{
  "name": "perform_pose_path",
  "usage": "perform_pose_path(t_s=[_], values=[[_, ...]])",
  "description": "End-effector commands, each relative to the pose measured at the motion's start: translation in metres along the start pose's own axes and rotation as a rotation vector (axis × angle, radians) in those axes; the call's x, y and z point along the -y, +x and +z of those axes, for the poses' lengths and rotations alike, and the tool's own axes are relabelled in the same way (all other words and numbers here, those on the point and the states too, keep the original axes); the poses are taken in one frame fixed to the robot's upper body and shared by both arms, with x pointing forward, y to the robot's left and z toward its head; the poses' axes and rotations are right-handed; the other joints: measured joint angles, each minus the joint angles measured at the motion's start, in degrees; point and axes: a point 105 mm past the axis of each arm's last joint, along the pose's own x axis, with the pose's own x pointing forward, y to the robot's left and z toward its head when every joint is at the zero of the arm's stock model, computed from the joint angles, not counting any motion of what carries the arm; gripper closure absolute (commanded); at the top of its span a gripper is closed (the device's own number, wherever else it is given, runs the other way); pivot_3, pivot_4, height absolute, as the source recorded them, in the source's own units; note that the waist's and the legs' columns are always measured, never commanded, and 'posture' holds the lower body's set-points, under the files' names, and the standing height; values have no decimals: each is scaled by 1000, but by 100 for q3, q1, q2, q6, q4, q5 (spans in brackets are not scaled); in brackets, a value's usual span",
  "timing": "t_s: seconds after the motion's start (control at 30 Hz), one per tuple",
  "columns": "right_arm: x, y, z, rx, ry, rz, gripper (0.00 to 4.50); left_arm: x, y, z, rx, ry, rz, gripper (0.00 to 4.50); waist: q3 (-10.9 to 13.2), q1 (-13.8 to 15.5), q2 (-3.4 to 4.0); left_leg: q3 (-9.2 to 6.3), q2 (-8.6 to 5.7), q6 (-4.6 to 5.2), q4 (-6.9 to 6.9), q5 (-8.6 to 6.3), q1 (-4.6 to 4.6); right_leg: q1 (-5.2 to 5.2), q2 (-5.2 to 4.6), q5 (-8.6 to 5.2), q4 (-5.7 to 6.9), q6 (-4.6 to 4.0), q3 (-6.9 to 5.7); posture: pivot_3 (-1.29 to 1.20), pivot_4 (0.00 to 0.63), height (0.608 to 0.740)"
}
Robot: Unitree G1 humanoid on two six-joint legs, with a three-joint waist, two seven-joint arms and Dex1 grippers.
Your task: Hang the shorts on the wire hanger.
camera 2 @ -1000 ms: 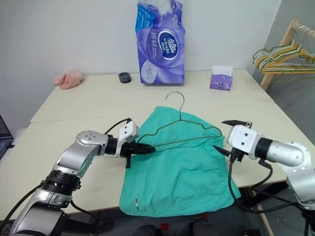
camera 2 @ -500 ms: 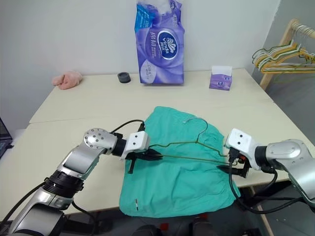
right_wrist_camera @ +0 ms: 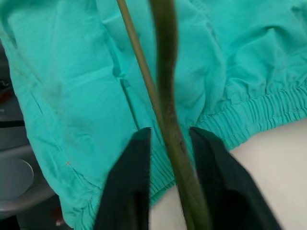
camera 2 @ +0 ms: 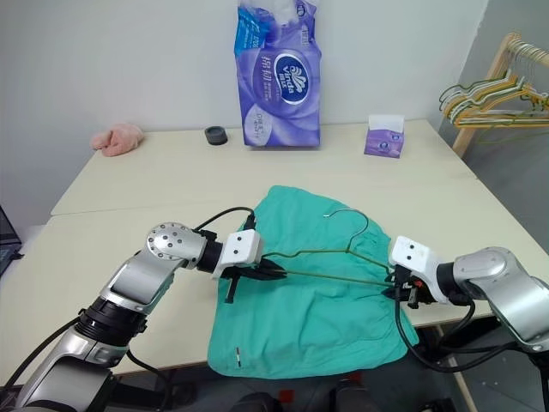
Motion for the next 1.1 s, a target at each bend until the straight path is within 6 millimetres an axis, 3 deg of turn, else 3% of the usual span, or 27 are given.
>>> perform_pose_path(t_s=[0.03,0.17,0.33,0.57,0.97,1.1], values=[[-5,-2,6,10,-34,16,4442,-1,-1,7,6,56,8,4500,0,1,0,-1,0,0,0,0,0,0,0,0,0,0,-1,-146,65,740],[-11,-1,8,9,-43,37,4442,4,4,10,39,30,-16,4500,0,1,0,-1,0,0,0,0,0,0,0,0,0,0,-2,-146,65,740],[-13,-2,8,22,-22,32,4500,3,6,18,110,-36,-4,3214,0,0,0,-1,0,0,1,0,-1,0,-1,0,0,1,-3,-151,59,740],[-9,-11,3,40,47,-20,4500,-17,1,19,195,-124,132,1144,-1,5,0,-1,0,0,2,0,0,1,-1,2,0,3,-2,-156,56,740],[-10,-46,-43,14,302,-181,4500,-53,-37,-16,154,-229,349,1144,0,13,-1,0,-1,0,3,0,0,3,0,3,0,6,-1,-167,64,740],[-11,-65,-62,13,421,-260,4500,-53,-40,-20,167,-271,336,1144,0,19,-2,-1,-1,0,2,0,0,5,1,3,0,6,-1,-176,67,740]])
